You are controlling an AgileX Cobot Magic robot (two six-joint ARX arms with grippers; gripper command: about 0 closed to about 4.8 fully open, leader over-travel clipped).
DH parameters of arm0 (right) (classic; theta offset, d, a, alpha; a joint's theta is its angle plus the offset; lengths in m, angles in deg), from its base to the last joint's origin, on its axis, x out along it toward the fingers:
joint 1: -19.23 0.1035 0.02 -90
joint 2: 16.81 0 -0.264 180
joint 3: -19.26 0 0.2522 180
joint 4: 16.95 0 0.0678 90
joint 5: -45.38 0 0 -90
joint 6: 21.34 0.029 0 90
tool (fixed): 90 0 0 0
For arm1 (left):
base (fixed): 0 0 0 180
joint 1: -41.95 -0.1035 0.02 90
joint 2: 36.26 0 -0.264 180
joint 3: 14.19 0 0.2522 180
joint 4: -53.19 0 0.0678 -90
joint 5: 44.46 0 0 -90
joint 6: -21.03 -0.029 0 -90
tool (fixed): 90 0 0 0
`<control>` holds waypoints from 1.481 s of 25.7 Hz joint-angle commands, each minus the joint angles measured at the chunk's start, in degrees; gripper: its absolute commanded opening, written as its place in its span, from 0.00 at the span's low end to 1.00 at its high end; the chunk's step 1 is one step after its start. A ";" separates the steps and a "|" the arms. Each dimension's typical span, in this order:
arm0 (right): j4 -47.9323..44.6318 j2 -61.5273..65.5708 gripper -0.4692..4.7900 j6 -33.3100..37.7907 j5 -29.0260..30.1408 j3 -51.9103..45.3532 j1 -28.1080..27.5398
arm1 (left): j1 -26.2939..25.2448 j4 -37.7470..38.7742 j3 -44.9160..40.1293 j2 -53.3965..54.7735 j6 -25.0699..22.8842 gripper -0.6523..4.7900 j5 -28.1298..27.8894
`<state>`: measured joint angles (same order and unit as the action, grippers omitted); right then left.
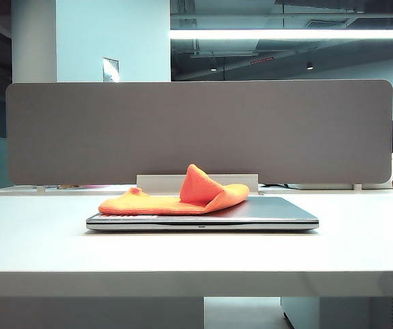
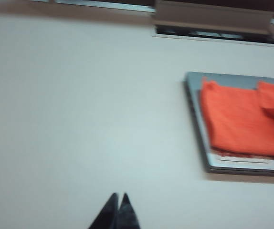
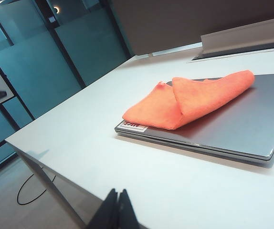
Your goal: Pick up the orange rag and put it over the laptop.
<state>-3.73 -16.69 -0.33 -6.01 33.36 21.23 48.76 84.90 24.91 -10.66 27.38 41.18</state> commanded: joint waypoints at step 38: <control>-0.59 -0.13 0.08 -0.02 -0.09 -0.24 0.02 | -6.19 -13.75 -24.90 -25.40 -1.44 0.11 3.10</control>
<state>-3.70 -16.69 -0.33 -6.01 33.36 21.23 42.68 71.90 -0.16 -36.10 25.78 44.02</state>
